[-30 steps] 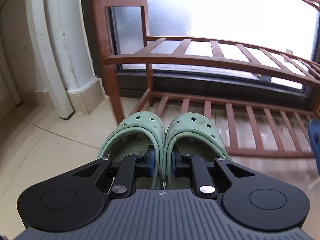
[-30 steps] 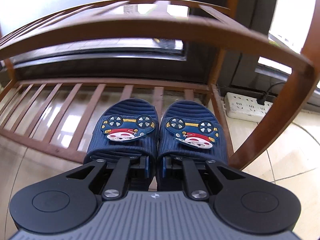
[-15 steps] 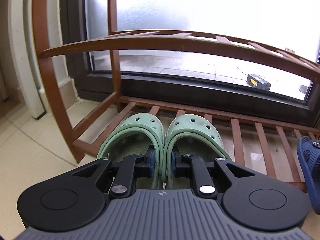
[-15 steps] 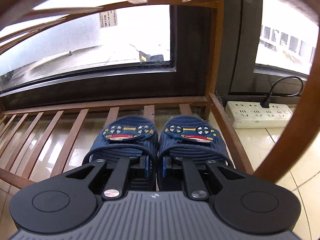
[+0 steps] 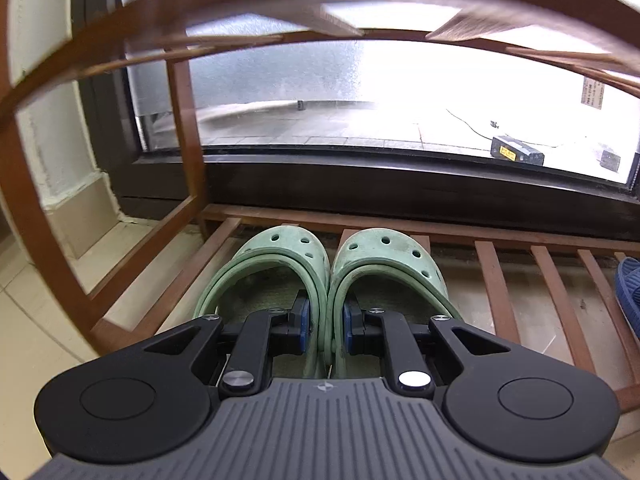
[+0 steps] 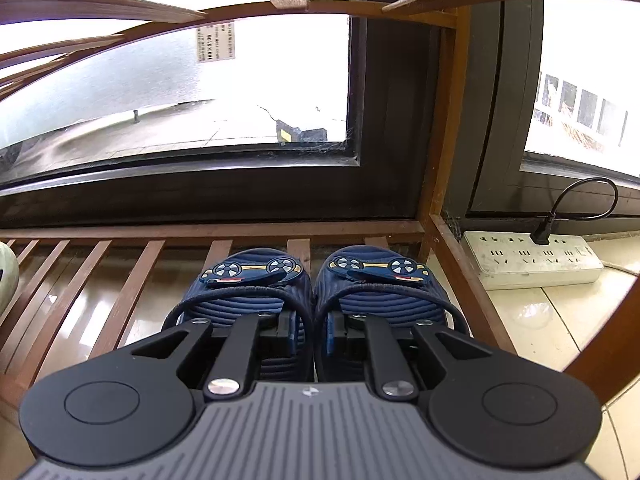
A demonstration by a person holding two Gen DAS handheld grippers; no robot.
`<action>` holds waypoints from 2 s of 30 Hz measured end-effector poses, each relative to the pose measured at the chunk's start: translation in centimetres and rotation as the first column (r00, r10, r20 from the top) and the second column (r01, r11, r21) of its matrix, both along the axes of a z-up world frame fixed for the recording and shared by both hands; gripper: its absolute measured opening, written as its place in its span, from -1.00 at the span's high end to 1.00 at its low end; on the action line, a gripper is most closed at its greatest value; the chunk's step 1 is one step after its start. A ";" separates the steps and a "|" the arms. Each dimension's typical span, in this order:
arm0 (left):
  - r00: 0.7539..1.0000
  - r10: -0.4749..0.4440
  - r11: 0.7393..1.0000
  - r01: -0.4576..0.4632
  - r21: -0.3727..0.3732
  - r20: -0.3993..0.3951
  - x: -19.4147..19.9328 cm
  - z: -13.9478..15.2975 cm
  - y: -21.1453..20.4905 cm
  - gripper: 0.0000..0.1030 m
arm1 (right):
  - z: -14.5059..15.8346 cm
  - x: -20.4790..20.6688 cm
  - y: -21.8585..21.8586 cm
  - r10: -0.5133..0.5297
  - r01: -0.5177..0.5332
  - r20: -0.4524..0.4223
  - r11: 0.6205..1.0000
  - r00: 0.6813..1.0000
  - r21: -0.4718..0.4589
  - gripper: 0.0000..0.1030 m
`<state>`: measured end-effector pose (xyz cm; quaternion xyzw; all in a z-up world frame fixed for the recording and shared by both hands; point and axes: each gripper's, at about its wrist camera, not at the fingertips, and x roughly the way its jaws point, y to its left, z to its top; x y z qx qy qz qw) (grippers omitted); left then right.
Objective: Organize scattered shoes
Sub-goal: 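Carry the mint clogs and navy slides to the wooden shoe rack with both tools, then set the slides and clogs on the rack's bottom shelf and open both tools, then lift both tools away from the rack toward the remaining shoes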
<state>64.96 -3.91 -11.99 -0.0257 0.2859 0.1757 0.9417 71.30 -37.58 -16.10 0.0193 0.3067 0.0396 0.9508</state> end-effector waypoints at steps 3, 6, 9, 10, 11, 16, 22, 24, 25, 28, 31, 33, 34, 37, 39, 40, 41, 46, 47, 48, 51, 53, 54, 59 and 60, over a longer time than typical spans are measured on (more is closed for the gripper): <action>1.000 0.001 1.000 -0.001 -0.001 0.007 1.0 -0.4 0.5 0.65 | -0.2 0.4 0.2 -0.006 0.006 0.013 1.000 1.000 0.004 0.65; 1.000 -0.010 1.000 0.010 -0.008 0.021 1.6 -0.8 0.8 0.65 | -0.4 0.5 0.4 0.003 -0.003 0.025 1.000 1.000 0.002 0.63; 0.999 -0.023 1.000 0.023 -0.006 0.034 2.4 -1.1 1.2 0.65 | -0.5 0.6 0.5 0.006 -0.006 0.040 1.000 0.999 -0.005 0.61; 0.999 -0.023 1.000 0.023 -0.004 0.035 2.5 -1.1 1.2 0.65 | -0.6 0.6 0.6 0.009 -0.009 0.045 1.000 0.999 -0.009 0.61; 0.999 -0.024 1.000 0.024 -0.002 0.035 2.6 -1.1 1.2 0.65 | -0.6 0.6 0.6 0.011 -0.010 0.048 1.000 0.999 -0.012 0.61; 0.999 -0.021 1.000 0.021 -0.006 0.026 3.6 -1.1 1.6 0.63 | -1.0 0.9 0.6 0.015 -0.013 0.062 1.000 0.998 -0.023 0.60; 0.999 -0.043 0.999 0.044 -0.025 0.017 3.2 -0.3 2.0 0.54 | -0.9 0.8 0.9 0.021 -0.018 0.074 0.999 0.997 -0.036 0.42; 0.999 -0.042 0.999 0.043 -0.033 0.017 2.9 0.1 2.0 0.47 | -0.8 0.5 1.0 0.026 -0.023 0.077 0.999 0.997 -0.050 0.31; 0.999 -0.044 0.998 0.045 -0.034 0.017 2.7 0.2 1.9 0.41 | -0.7 0.3 1.1 0.030 -0.026 0.078 0.998 0.996 -0.055 0.24; 0.999 -0.050 0.998 0.050 -0.038 0.017 2.0 0.6 1.7 0.37 | -0.3 -0.3 1.1 0.035 -0.029 0.080 0.997 0.996 -0.073 0.10; 0.999 -0.051 0.998 0.051 -0.044 0.014 1.1 0.9 1.6 0.32 | -0.1 -0.9 0.9 0.042 -0.037 0.064 0.996 0.997 -0.086 0.08; 0.999 -0.042 0.998 0.042 -0.036 0.008 0.2 1.1 1.1 0.31 | 0.0 -1.4 0.7 0.049 -0.044 0.050 0.994 0.998 -0.095 0.07; 0.999 -0.046 0.998 0.046 -0.030 0.007 -0.2 1.1 0.7 0.31 | 0.1 -1.7 0.7 0.052 -0.048 0.040 0.993 0.998 -0.107 0.07; 0.998 -0.066 0.998 0.066 -0.019 0.002 -1.2 1.3 -0.1 0.31 | 0.3 -2.5 0.4 0.061 -0.059 0.017 0.991 0.998 -0.119 0.05; 0.997 -0.082 0.997 0.082 -0.001 -0.005 -2.2 1.5 -0.8 0.31 | 0.5 -3.1 0.2 0.073 -0.071 0.007 0.989 0.997 -0.126 0.02; 0.997 -0.081 0.997 0.081 0.003 -0.006 -2.6 1.6 -1.0 0.30 | 0.7 -3.4 0.2 0.082 -0.081 0.002 0.988 0.997 -0.130 -0.02; 0.997 -0.081 0.997 0.081 0.005 -0.007 -3.0 1.7 -1.2 0.30 | 0.8 -3.6 0.2 0.087 -0.086 -0.002 0.988 0.996 -0.132 -0.07; 0.996 -0.085 0.996 0.085 0.015 -0.012 -5.3 2.9 -1.4 0.30 | 1.9 -5.0 -0.1 0.135 -0.135 -0.010 0.980 0.991 -0.147 -0.11; 0.997 -0.083 0.996 0.083 0.013 -0.012 -5.5 3.1 -1.3 0.29 | 2.0 -5.1 -0.2 0.139 -0.139 -0.008 0.979 0.990 -0.150 -0.12; 0.997 -0.080 0.997 0.080 0.010 -0.013 -5.8 3.3 -1.2 0.29 | 2.1 -5.1 -0.2 0.138 -0.137 -0.007 0.979 0.990 -0.149 -0.12; 0.998 -0.065 0.998 0.065 -0.006 -0.019 -7.2 4.3 -1.0 0.29 | 2.2 -4.9 -0.3 0.119 -0.118 -0.005 0.984 0.993 -0.137 -0.11; 0.998 -0.064 0.998 0.064 -0.012 -0.024 -8.1 5.0 -1.0 0.28 | 2.2 -4.9 -0.2 0.109 -0.109 -0.002 0.985 0.994 -0.131 -0.11; 0.998 -0.065 0.998 0.065 -0.015 -0.027 -8.7 5.4 -0.9 0.28 | 2.2 -5.2 0.0 0.115 -0.114 0.000 0.985 0.993 -0.131 -0.11; 0.997 -0.060 0.998 0.059 -0.029 -0.038 -12.6 7.3 -0.7 0.27 | 2.0 -7.0 1.2 0.182 -0.180 0.008 0.975 0.983 -0.129 -0.11; 0.998 -0.047 0.998 0.045 -0.036 -0.038 -13.6 7.6 -0.6 0.26 | 2.1 -7.3 1.5 0.198 -0.194 0.012 0.972 0.980 -0.130 -0.11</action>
